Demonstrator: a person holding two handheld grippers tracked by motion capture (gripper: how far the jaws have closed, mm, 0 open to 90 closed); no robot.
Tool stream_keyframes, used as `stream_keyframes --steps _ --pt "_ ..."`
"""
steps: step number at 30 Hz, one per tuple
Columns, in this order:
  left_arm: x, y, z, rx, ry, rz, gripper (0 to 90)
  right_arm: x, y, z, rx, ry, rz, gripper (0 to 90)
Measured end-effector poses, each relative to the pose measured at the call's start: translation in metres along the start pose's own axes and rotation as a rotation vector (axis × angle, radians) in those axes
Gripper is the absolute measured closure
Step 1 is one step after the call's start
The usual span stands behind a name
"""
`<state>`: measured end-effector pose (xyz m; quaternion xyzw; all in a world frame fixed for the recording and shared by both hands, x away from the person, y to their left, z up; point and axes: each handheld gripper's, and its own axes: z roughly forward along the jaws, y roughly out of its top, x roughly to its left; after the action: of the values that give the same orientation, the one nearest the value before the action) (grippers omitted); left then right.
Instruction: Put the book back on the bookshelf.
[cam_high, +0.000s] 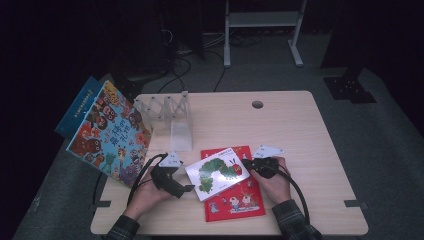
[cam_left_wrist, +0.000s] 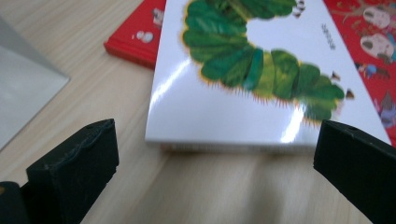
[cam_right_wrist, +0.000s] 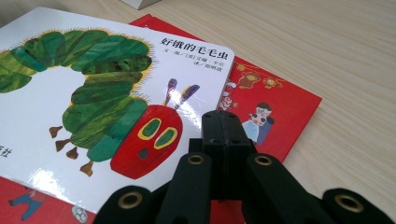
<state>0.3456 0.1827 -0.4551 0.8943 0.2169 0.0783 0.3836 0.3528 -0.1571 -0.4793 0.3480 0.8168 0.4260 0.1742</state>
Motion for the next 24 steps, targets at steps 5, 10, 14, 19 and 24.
stream_keyframes --steps 5,10,14,19,24 --pt "0.004 0.009 0.01 0.003 -0.035 -0.019 0.0 0.0 0.0 0.001 0.0 0.002 0.002 89.7" --pt "0.006 0.013 0.016 0.026 -0.06 -0.026 0.0 0.002 0.001 0.004 0.001 0.008 -0.004 89.7" --pt "0.005 0.012 0.02 0.051 -0.075 -0.035 0.0 0.003 0.002 0.005 0.005 0.01 -0.007 89.7" --pt "0.005 0.011 0.021 0.062 -0.094 -0.059 0.0 0.004 0.002 0.004 0.005 0.008 -0.012 89.7" --pt "0.005 0.011 0.021 0.065 -0.094 -0.065 0.0 0.004 0.001 0.001 0.006 0.015 -0.01 89.7"
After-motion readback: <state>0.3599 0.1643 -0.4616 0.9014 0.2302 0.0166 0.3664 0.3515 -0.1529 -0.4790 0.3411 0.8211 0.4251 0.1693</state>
